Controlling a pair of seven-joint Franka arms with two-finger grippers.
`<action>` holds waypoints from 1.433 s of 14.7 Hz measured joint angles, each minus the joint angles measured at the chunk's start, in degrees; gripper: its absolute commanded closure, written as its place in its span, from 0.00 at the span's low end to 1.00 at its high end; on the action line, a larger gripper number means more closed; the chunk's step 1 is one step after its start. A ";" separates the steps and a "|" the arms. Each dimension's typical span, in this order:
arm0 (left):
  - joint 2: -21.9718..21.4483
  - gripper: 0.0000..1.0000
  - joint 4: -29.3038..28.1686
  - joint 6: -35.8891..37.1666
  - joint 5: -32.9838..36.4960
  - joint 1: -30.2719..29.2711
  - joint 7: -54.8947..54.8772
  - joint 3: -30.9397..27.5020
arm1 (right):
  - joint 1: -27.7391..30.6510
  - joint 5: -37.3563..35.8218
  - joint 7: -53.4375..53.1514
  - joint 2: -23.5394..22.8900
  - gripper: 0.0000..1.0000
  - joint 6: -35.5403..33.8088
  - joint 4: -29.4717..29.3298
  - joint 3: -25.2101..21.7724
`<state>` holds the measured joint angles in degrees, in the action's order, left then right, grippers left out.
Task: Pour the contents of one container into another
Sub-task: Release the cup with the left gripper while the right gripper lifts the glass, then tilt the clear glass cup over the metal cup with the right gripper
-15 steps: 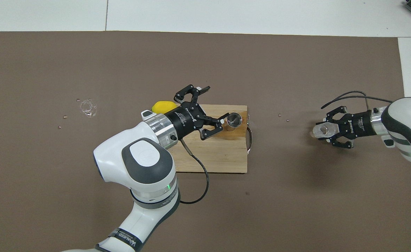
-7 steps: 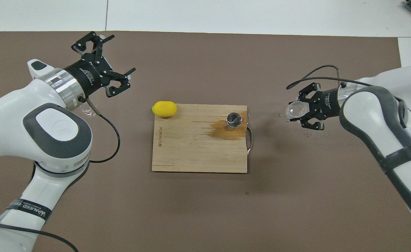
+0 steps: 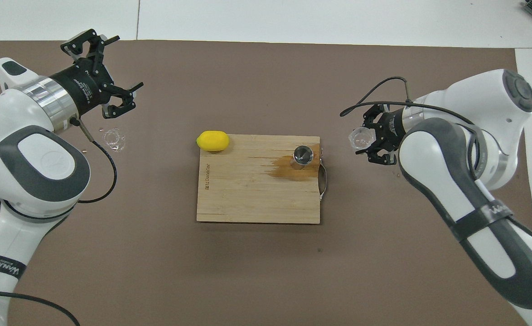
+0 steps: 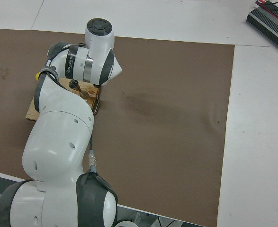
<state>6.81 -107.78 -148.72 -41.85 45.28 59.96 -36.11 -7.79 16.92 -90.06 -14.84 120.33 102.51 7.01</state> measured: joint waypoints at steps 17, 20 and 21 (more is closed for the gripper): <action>-3.87 0.00 4.73 31.23 26.74 -23.07 -38.79 8.38 | -10.90 -25.74 -3.11 -1.46 1.00 -7.01 -6.79 -0.03; -5.40 0.00 5.16 35.00 32.52 -37.35 -44.81 24.89 | -11.86 -28.40 -3.11 -1.70 1.00 -7.01 -7.22 -0.04; -5.69 0.00 5.31 36.49 34.41 -40.87 -47.01 29.30 | -12.36 -29.83 -3.11 -1.78 1.00 -7.01 -7.23 -0.03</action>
<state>1.12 -102.48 -112.23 -7.44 4.41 12.95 -6.82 -20.15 -12.91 -93.17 -16.62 113.32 95.28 6.99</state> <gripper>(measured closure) 0.000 0.493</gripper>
